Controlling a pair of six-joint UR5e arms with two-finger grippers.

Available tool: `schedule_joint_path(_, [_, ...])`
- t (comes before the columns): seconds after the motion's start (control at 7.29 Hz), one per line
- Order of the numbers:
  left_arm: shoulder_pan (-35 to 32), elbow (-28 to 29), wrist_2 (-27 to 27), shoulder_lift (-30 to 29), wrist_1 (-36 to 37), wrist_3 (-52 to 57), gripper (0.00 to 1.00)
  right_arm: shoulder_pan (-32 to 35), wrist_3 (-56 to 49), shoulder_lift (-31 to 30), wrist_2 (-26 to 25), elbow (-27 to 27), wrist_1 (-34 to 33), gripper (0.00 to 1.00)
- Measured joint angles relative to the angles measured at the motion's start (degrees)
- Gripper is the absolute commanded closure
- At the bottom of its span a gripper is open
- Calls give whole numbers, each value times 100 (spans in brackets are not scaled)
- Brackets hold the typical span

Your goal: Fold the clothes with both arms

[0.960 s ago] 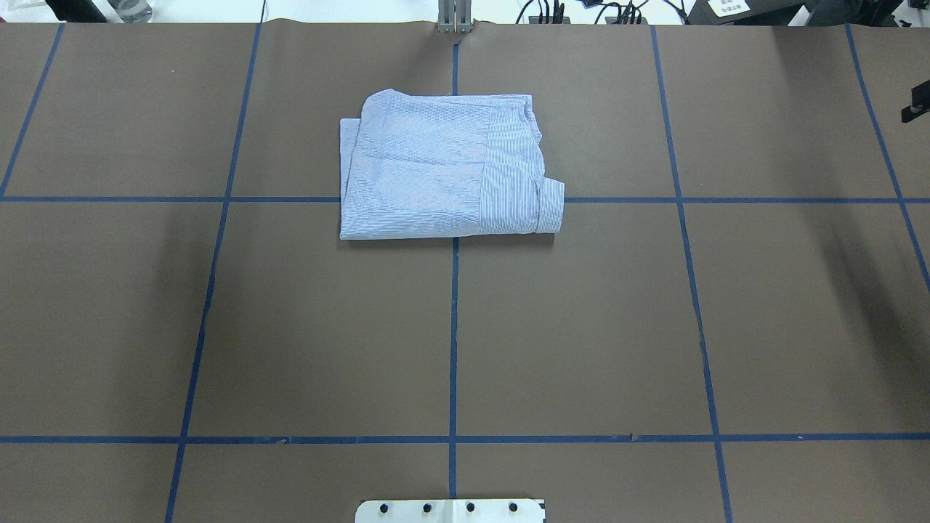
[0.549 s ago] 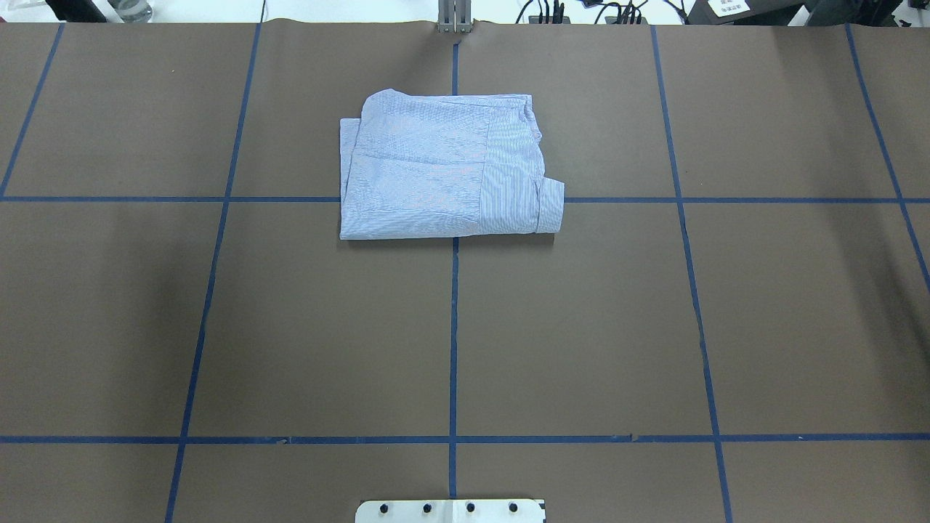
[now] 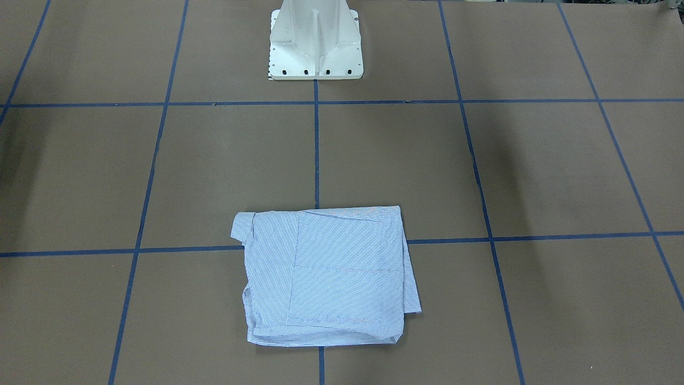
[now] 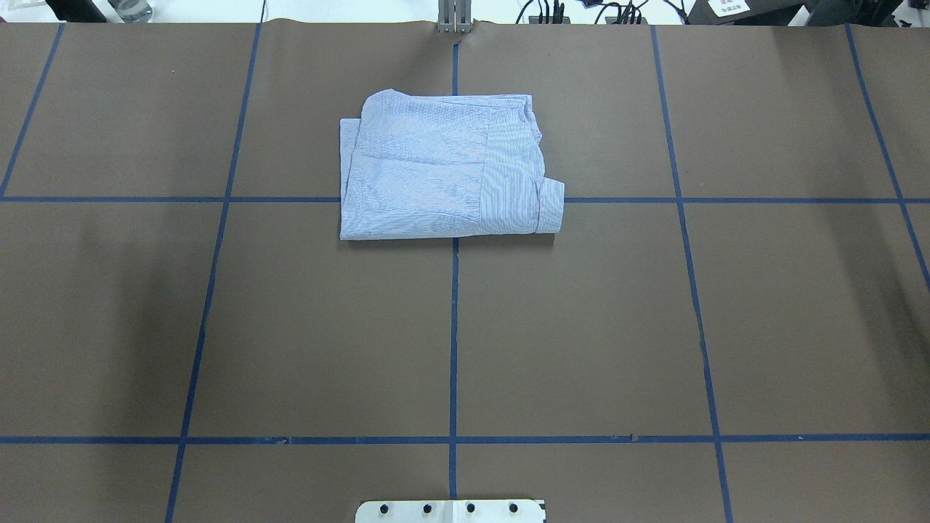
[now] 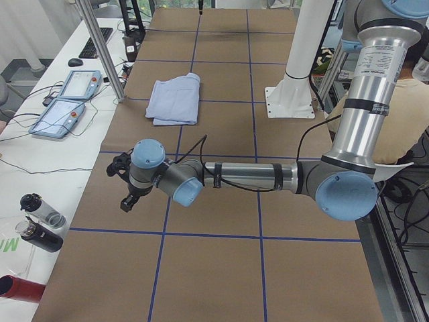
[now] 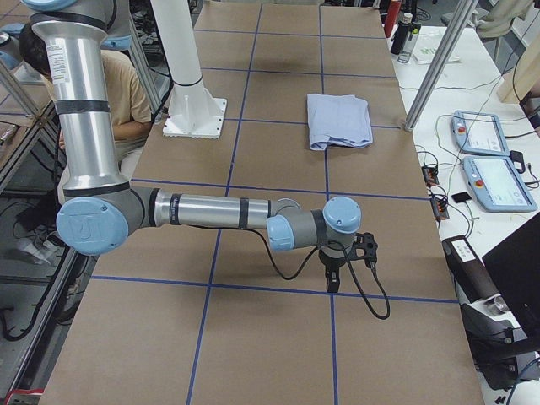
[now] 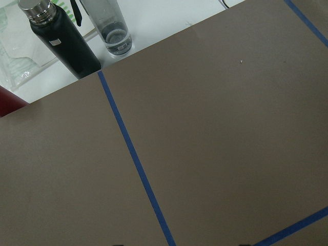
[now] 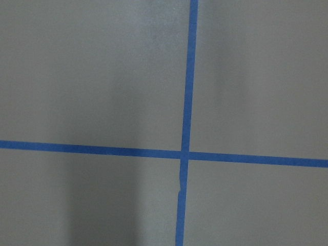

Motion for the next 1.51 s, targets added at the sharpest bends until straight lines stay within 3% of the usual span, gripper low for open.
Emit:
schedule_joint_path(0.41, [23, -440, -243, 358, -146, 13, 1, -5, -104, -96, 336, 122, -39, 0])
schedule_joint_path(0.82, [60, -285, 86, 258, -103, -29, 0, -24, -62, -168, 312, 167, -33, 0])
schedule_joint_path(1.1, [64, -226, -23, 239, 111, -68, 0, -25, -90, -130, 320, 227, -61, 0])
schedule_joint_path(1.23, [65, -238, -197, 168, 442, -74, 0, 10, -89, -89, 293, 262, -160, 0])
schedule_joint_path(1.51, [60, -333, -365, 78, 884, -63, 0, 190, -90, 29, 260, 620, -988, 0])
